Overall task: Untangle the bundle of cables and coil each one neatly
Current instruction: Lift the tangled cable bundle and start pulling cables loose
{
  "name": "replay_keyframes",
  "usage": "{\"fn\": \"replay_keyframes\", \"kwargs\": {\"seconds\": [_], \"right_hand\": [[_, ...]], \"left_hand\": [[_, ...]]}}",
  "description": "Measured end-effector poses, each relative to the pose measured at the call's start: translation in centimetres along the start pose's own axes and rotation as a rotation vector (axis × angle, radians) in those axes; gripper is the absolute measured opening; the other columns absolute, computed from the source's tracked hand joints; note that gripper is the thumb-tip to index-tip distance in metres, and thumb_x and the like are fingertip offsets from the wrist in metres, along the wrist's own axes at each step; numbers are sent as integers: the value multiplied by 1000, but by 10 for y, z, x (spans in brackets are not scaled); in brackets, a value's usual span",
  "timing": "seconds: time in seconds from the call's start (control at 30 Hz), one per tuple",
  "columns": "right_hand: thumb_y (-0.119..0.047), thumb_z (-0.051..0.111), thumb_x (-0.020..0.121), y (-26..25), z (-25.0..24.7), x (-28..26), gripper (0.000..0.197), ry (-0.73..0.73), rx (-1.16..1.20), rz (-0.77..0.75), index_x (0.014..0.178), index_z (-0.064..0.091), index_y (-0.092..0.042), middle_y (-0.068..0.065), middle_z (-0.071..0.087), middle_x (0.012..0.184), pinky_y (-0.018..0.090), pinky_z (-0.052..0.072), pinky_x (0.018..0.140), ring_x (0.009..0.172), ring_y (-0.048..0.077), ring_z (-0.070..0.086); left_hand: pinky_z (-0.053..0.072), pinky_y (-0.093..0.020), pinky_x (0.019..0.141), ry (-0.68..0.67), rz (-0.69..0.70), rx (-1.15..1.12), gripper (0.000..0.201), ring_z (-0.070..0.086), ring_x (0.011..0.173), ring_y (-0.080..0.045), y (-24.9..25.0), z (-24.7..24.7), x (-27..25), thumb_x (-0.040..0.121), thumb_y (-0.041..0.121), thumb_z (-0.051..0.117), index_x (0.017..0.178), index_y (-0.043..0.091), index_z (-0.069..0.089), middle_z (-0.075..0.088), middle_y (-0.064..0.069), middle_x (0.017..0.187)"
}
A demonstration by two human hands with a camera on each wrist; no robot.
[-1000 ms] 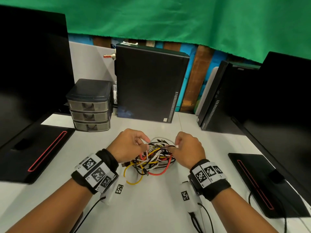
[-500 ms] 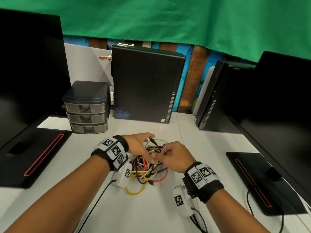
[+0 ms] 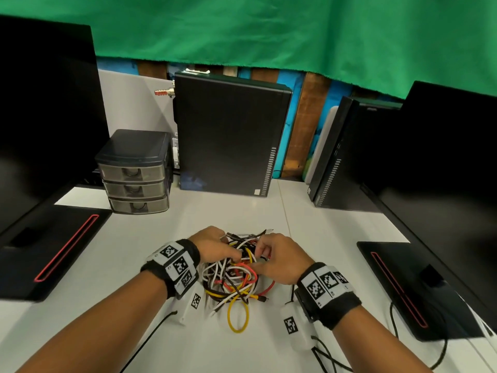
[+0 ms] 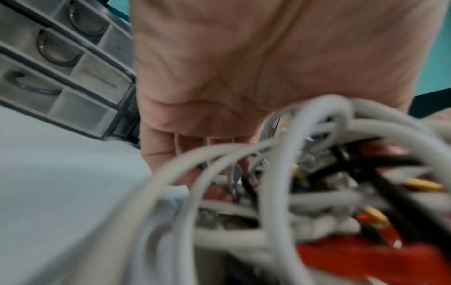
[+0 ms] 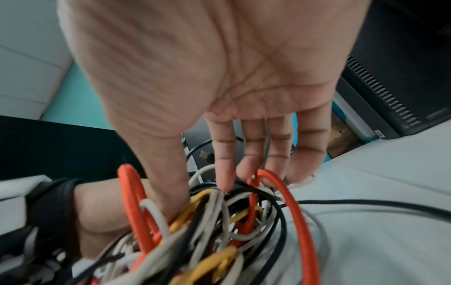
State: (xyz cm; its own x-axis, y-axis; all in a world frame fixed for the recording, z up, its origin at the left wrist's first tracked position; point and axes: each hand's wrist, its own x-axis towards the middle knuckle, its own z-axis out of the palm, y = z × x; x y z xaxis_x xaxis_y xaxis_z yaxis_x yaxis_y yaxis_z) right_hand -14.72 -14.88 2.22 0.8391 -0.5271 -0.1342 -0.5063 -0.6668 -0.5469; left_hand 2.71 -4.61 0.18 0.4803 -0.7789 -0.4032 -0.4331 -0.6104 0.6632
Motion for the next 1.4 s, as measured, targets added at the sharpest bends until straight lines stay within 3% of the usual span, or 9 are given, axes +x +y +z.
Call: {"fn": "replay_keyframes", "kwargs": {"seconds": [0.27, 0.43, 0.6, 0.77, 0.87, 1.0, 1.1, 1.27, 1.4], "right_hand": [[-42, 78, 78, -5, 3, -1, 16, -51, -151, -53, 81, 72, -28, -5, 58, 108, 39, 52, 89, 101, 18, 58], [-40, 77, 79, -2, 4, -1, 13, -99, -170, -57, 85, 75, -28, -6, 57, 113, 38, 48, 95, 107, 17, 54], [-34, 78, 80, -9, 1, -4, 12, -103, -160, -66, 81, 77, -22, -8, 65, 103, 36, 55, 87, 96, 15, 62], [-28, 68, 83, -20, 5, -4, 19, 41, -256, 0, 88, 70, -10, 2, 67, 95, 33, 54, 75, 88, 21, 63], [-29, 64, 84, -29, 3, -4, 19, 229, -267, 33, 90, 53, -15, -1, 57, 85, 28, 39, 58, 77, 22, 53], [-24, 62, 84, -37, -4, -6, 14, 310, -239, 65, 89, 50, -18, 0, 55, 80, 28, 37, 62, 75, 25, 52], [-15, 60, 83, -35, -2, -8, 11, 417, -70, 19, 94, 61, -18, -3, 62, 75, 28, 46, 66, 73, 20, 58], [8, 56, 84, -41, -17, -5, 19, 380, 778, 132, 76, 67, -5, 4, 57, 60, 26, 47, 54, 54, 15, 52], [7, 66, 85, -49, -29, -7, 12, 247, 750, 40, 90, 65, -4, -1, 51, 52, 19, 42, 48, 45, 9, 48]], "left_hand": [[56, -39, 89, 58, 5, -57, 59, 65, 96, -17, -9, 9, -11, 57, 45, 70, 109, 24, 53, 65, 1, 106], [57, -37, 91, -16, 61, -141, 45, 72, 94, -17, -14, 8, -18, 61, 38, 87, 99, 27, 66, 75, 3, 101], [58, -39, 89, 14, 60, -170, 75, 72, 94, -14, -26, 10, -10, 39, 50, 87, 106, 28, 63, 75, 8, 101], [59, -39, 83, 161, 21, -283, 63, 71, 86, -18, -15, 4, -19, 42, 41, 82, 98, 20, 62, 72, 0, 94], [59, -40, 84, 294, 0, -373, 56, 70, 86, -19, -11, -3, -19, 48, 36, 82, 97, 19, 62, 72, 0, 93], [58, -41, 86, 376, 6, -450, 47, 71, 84, -18, -10, -5, -20, 55, 30, 84, 96, 20, 64, 74, 3, 90], [59, -42, 86, 383, 9, -480, 45, 72, 83, -18, -9, -5, -22, 54, 28, 83, 95, 19, 65, 75, 2, 89], [58, -41, 87, 406, 10, -457, 39, 71, 85, -18, -7, -7, -22, 64, 26, 84, 97, 20, 63, 74, 2, 91], [58, -38, 84, 450, 41, -408, 34, 70, 85, -17, -3, -9, -25, 69, 26, 82, 96, 22, 62, 72, 3, 91]]}}
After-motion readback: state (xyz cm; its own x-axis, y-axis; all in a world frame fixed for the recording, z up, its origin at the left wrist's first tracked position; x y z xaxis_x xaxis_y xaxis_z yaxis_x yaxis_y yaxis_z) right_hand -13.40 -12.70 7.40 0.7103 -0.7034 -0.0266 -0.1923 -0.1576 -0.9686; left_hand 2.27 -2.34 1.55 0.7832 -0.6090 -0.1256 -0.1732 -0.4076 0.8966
